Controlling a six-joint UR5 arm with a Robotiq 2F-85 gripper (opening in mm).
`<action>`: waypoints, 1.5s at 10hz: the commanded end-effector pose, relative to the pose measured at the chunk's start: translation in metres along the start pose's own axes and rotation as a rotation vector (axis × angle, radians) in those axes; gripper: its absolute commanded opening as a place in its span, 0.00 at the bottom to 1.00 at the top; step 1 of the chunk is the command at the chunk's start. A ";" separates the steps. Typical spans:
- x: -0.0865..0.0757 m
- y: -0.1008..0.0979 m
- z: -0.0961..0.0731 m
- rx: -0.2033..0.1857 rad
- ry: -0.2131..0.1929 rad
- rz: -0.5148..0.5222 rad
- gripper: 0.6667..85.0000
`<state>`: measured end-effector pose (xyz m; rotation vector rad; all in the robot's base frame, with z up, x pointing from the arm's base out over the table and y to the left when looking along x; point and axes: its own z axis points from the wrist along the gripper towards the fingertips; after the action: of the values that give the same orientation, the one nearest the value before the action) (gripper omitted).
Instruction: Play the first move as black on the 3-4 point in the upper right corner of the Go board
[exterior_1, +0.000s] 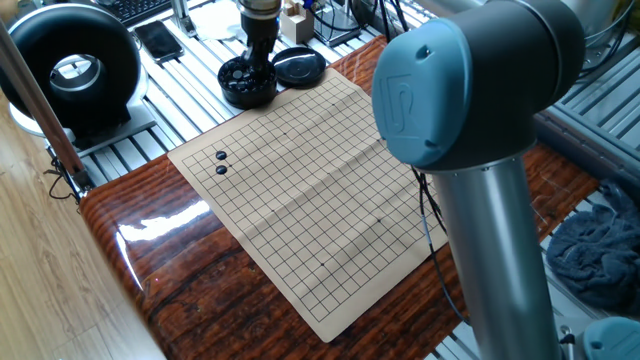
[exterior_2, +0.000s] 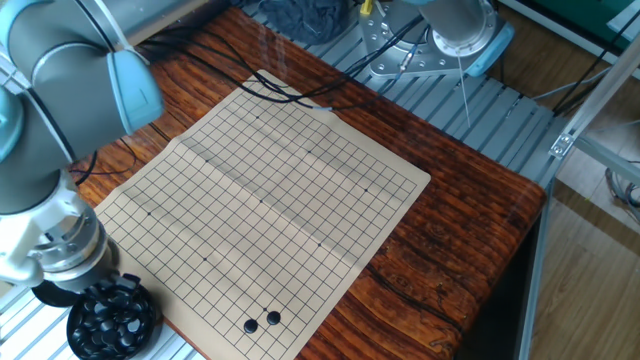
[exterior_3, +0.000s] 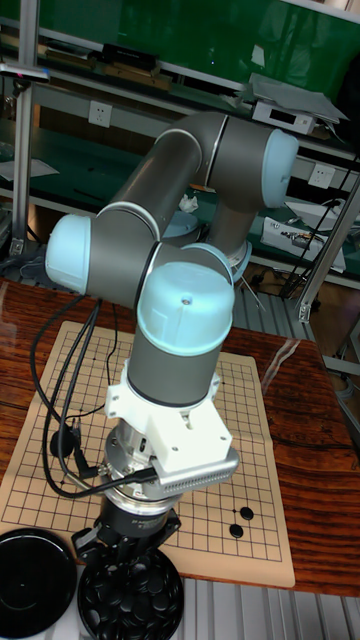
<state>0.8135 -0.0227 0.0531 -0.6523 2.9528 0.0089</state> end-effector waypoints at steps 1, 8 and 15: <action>-0.013 -0.001 -0.013 -0.006 -0.008 0.011 0.26; -0.003 -0.009 -0.004 0.050 0.058 -0.324 0.30; -0.004 -0.008 -0.003 0.022 0.015 -0.094 0.28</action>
<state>0.8182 -0.0300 0.0549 -0.9265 2.9083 -0.0761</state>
